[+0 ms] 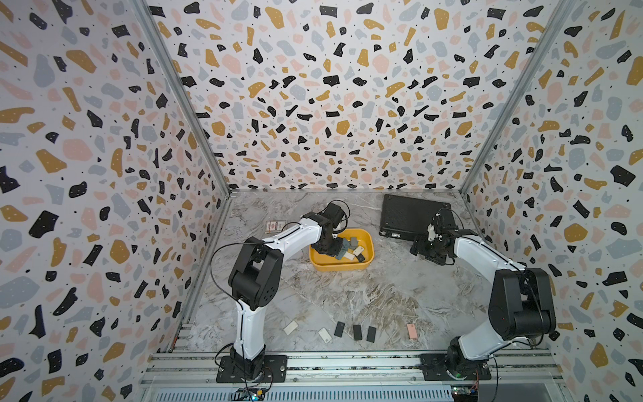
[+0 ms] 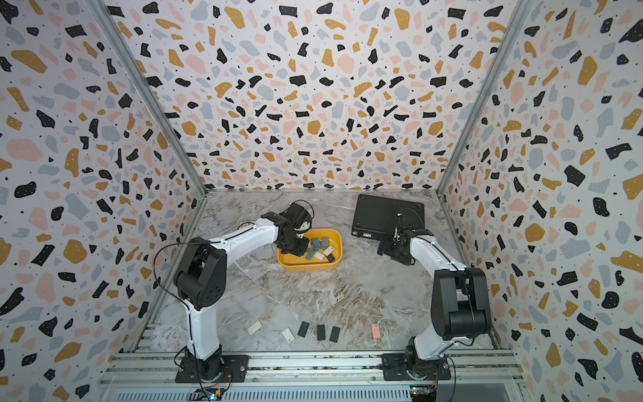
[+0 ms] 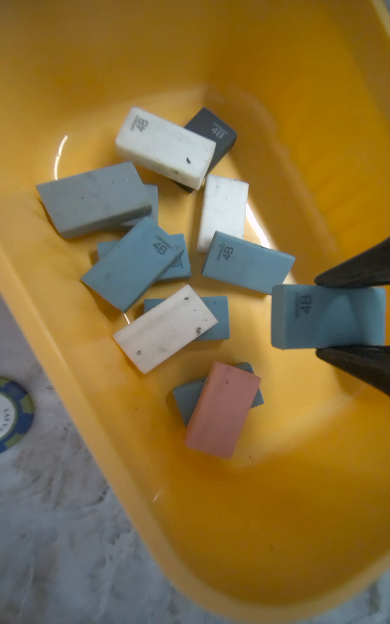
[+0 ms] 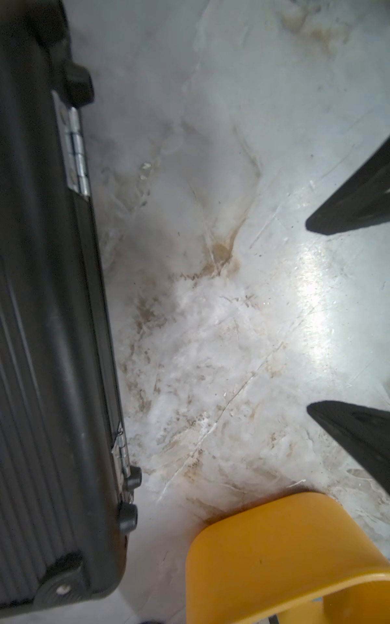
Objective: Put the eraser in the storage box
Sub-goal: Place the eraser in the storage box.
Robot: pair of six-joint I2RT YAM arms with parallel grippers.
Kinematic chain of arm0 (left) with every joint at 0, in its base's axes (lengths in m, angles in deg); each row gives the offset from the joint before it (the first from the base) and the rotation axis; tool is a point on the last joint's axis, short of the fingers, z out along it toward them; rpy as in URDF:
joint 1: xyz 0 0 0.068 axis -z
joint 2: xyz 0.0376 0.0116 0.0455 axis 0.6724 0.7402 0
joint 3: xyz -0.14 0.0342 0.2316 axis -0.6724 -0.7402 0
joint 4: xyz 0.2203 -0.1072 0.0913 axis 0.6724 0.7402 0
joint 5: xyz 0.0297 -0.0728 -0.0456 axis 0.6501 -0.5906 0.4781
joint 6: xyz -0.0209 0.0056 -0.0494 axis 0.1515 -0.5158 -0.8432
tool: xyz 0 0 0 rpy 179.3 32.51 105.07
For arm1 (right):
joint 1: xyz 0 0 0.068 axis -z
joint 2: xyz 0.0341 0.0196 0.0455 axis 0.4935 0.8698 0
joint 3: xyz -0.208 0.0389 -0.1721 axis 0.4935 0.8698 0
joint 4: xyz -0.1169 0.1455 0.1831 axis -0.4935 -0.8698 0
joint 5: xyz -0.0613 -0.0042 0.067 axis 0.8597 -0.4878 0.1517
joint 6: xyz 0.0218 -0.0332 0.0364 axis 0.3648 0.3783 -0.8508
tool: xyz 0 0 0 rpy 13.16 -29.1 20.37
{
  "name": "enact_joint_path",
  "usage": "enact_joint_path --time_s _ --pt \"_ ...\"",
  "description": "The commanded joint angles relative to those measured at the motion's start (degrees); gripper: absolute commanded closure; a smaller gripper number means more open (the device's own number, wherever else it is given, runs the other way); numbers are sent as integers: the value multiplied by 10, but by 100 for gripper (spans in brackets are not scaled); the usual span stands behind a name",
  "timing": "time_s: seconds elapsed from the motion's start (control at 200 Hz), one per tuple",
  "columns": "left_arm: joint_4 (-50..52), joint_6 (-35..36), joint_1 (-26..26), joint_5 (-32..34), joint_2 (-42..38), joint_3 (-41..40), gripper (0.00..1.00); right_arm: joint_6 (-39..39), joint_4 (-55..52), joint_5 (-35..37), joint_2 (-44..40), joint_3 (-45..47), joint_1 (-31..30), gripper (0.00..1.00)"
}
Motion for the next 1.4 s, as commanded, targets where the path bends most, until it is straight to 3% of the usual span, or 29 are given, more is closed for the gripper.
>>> enact_joint_path --time_s 0.0,0.841,1.186,1.392 --pt "-2 8 -6 -14 10 19 72 -2 -10 4 -3 -20 2 20" --pt "-36 -10 -8 6 50 -7 67 2 -9 8 -24 -9 2 20" --pt "-21 -11 -8 10 17 -1 47 3 -4 6 -34 -1 2 20" --pt "10 -10 -8 0 -69 23 37 3 -4 2 -41 3 2 20"
